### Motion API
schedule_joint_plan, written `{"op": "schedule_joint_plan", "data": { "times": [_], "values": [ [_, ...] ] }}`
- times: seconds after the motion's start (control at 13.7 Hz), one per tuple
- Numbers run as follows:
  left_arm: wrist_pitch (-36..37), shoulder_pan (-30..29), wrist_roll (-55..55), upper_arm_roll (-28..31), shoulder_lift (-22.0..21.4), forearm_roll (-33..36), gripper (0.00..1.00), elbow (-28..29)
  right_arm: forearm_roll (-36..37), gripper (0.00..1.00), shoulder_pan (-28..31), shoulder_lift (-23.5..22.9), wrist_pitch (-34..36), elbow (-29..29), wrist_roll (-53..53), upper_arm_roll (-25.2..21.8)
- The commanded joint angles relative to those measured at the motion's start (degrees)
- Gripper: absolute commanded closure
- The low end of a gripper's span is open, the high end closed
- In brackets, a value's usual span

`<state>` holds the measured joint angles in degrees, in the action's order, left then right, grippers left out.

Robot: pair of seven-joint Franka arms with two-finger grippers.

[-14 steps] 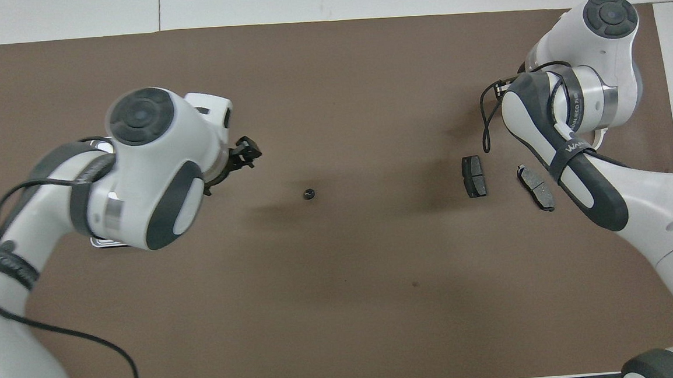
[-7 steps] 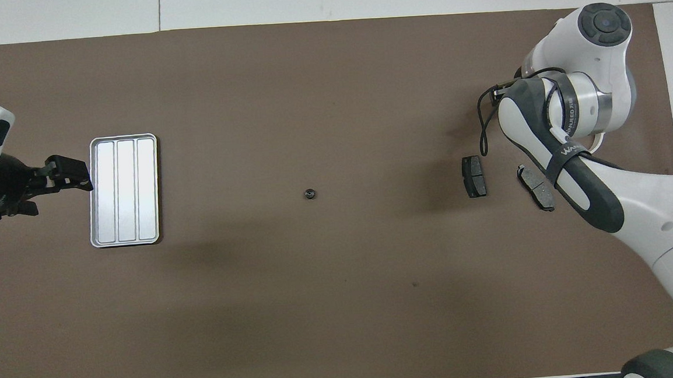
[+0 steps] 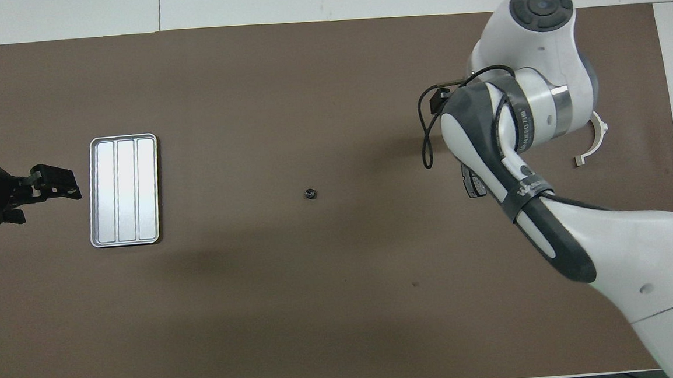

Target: Place bearing gear from tray to pile

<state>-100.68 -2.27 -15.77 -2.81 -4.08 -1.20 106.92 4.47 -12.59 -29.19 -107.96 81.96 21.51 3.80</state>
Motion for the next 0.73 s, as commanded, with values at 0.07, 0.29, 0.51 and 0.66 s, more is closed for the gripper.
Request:
{"op": "schedule_joint_plan", "data": {
  "times": [0.07,0.29,0.51,0.66],
  "values": [
    [2.93,-3.08,1.44,-2.10,3.38,0.06,0.00,-4.79,-3.33,0.00,-11.11,-0.60,0.30,-1.89,24.82,-0.11],
    [3.65,-3.35,2.31,-2.90,2.50,-0.20,0.00,-4.09,-2.98,0.00,-20.16,-2.70,-1.72,-1.89,36.73,-0.19],
    [3.74,-3.35,2.67,-2.90,2.41,-0.20,0.00,-4.00,-2.10,0.00,-24.13,-6.48,-5.59,-2.33,42.38,-0.37],
    [3.65,-3.27,2.67,-2.81,2.41,-0.20,0.00,-4.00,-1.23,0.00,-24.85,-8.15,-6.99,-3.04,43.17,-0.37]
  ]
}}
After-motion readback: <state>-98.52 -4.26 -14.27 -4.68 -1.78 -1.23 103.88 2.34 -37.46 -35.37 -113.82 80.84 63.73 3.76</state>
